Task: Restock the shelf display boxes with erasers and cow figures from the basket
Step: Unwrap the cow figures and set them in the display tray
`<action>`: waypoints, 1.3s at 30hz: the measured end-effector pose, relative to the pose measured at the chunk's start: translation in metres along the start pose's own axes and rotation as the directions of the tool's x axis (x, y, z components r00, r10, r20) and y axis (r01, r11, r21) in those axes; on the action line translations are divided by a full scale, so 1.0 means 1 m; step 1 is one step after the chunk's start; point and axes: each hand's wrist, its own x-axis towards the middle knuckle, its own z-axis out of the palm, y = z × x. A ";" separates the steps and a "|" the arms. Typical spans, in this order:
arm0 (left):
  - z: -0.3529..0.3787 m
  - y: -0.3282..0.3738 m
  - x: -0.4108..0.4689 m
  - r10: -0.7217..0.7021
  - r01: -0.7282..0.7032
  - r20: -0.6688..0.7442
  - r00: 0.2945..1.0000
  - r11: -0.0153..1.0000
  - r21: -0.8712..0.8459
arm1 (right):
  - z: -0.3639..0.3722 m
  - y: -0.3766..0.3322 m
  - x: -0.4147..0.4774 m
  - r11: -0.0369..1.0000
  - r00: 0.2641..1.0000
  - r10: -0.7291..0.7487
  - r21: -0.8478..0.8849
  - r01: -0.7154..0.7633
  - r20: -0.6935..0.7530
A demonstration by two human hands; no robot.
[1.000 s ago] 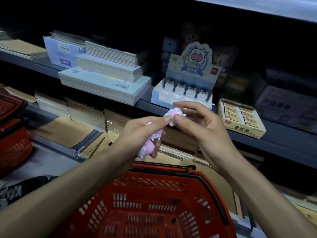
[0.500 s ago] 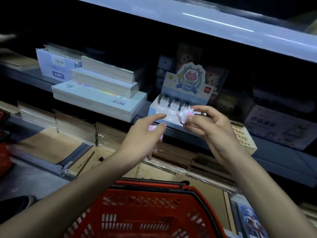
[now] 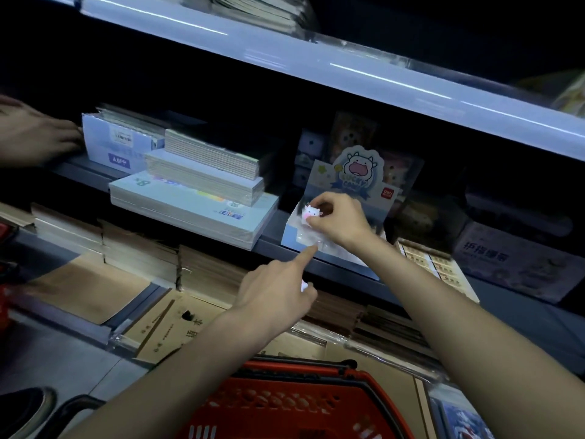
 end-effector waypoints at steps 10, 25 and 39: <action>0.002 -0.001 0.005 -0.002 0.002 -0.008 1.000 1.000 -0.027 | 0.013 -0.006 -0.005 0.991 0.999 -0.038 -0.131 0.035 -0.019; -0.019 0.014 0.009 -0.102 0.302 0.323 0.941 -0.183 -0.936 | -0.062 -0.040 -0.069 0.955 1.000 0.018 0.295 -0.017 -0.003; -0.008 0.014 0.001 -0.200 0.273 0.307 0.930 -0.180 -0.945 | -0.050 -0.027 -0.126 0.761 0.984 0.060 0.630 -0.153 0.167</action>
